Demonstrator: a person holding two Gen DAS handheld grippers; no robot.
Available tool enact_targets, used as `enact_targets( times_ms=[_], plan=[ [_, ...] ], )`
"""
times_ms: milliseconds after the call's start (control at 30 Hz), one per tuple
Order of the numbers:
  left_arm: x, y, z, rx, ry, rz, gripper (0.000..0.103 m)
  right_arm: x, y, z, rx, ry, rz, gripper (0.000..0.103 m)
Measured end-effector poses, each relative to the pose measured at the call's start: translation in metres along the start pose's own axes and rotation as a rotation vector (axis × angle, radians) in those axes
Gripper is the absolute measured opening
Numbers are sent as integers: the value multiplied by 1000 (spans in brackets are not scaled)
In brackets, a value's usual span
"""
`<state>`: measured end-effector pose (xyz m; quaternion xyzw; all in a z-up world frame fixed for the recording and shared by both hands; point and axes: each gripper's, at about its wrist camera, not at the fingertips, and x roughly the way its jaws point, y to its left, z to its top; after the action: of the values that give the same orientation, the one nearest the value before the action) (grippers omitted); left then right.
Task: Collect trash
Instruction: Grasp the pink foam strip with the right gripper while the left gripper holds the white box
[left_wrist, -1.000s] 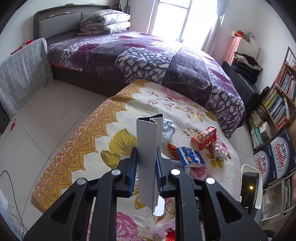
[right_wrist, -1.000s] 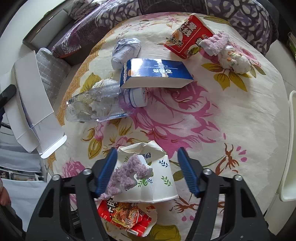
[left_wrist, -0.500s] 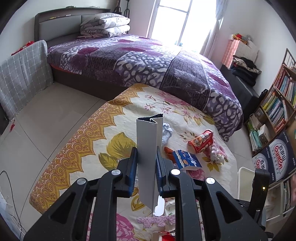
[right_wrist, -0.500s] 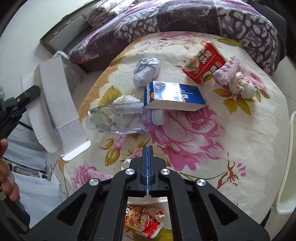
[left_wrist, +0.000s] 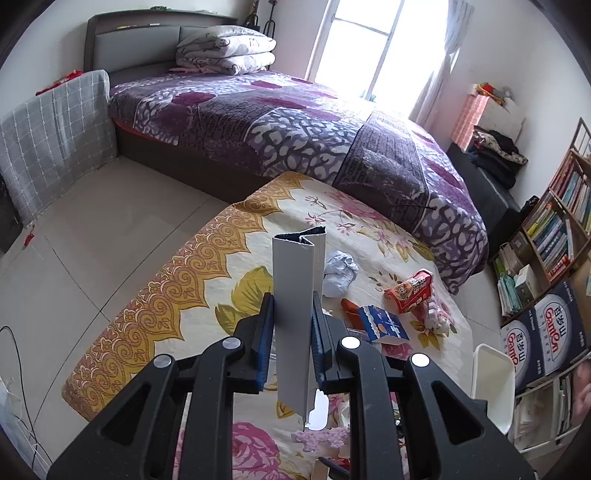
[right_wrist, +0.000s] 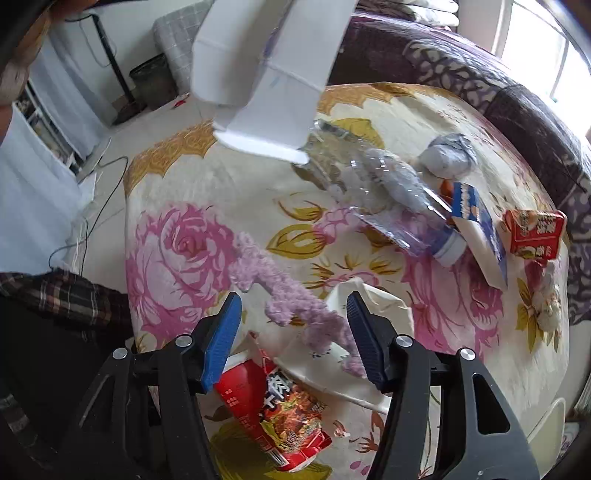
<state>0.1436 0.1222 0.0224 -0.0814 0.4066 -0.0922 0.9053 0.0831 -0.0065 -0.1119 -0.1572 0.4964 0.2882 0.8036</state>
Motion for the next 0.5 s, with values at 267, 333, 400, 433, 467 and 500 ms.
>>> enact_targets(
  times_ms=[267,333,400,433,467,500],
  plan=[
    [1,4,-1,-6,6,3,19,22,-8,2,51,39,-82,31],
    [2,1,-1,0,8,2,19,19,-20,3,124,23,-59,22],
    [4,0,-2,4,10,3,19,12,-32,3,198,-8,-54,10],
    [5,-2,-2,6,10,5,19,8,-38,3,231,-25,-63,10],
    [6,-3,-3,6,10,7,19,5,-43,3,261,-40,-66,10],
    [8,-4,-3,4,11,8,19,0,-49,3,296,-60,-69,10]
  ],
)
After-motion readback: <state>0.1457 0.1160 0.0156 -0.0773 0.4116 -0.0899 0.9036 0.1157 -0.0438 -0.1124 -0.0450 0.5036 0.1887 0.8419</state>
